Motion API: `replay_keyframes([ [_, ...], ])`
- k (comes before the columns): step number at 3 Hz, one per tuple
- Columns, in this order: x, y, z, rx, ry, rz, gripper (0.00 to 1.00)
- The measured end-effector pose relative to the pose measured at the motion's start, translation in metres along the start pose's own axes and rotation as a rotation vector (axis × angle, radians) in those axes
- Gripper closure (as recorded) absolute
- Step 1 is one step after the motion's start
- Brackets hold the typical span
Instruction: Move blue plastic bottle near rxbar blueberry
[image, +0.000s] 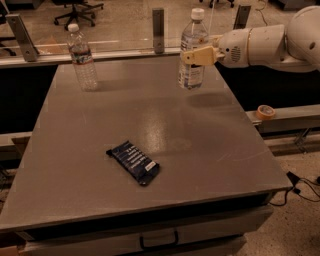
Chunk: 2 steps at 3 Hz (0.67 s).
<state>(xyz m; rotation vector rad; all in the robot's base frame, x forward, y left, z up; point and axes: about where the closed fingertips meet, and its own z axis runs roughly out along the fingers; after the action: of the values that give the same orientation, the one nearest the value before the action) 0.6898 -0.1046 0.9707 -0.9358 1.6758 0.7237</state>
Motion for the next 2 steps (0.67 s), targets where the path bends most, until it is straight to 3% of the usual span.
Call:
replay_keyframes([
  [1,0.000,0.000,0.000,0.000,0.000,0.001,1.00],
  [2,0.002,0.040,0.008,-0.083,0.005,-0.005,1.00],
])
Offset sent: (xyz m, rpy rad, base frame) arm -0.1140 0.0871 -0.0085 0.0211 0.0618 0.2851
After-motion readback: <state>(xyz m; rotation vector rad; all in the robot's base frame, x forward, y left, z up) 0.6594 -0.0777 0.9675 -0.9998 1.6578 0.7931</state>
